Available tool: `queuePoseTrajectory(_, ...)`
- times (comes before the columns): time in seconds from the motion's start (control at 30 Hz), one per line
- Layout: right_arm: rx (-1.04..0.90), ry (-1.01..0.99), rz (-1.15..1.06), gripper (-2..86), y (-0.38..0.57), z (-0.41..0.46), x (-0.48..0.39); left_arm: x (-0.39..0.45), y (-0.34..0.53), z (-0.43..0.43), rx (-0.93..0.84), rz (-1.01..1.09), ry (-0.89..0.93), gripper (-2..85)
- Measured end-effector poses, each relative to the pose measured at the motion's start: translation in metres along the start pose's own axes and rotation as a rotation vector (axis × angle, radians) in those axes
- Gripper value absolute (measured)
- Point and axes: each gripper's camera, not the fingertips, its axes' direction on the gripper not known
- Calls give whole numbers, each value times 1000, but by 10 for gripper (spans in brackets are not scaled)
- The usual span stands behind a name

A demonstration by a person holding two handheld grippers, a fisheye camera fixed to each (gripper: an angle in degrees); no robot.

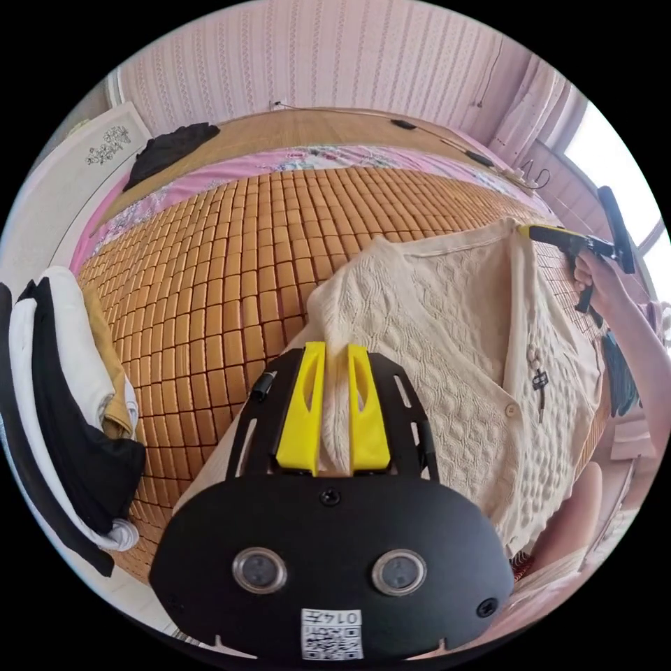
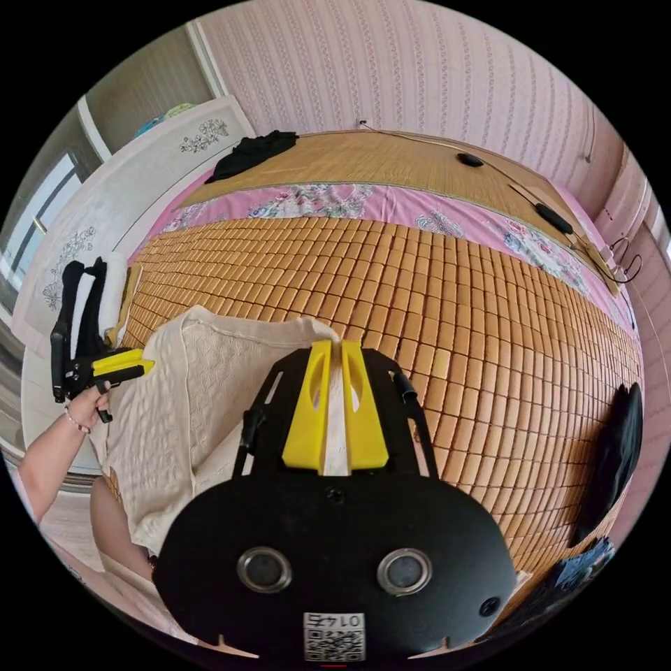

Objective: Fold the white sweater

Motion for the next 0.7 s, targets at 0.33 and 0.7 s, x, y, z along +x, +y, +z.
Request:
queuePoseTrajectory(0.33, 8, -18, -217, 16, 179, -43, -52, 18, 86, -52, 19, 124, 46, 82)
queuePoseTrajectory(0.7, -184, -118, -365, 17, 382, -58, -176, 188, 266, -47, -124, 330, 180, 93)
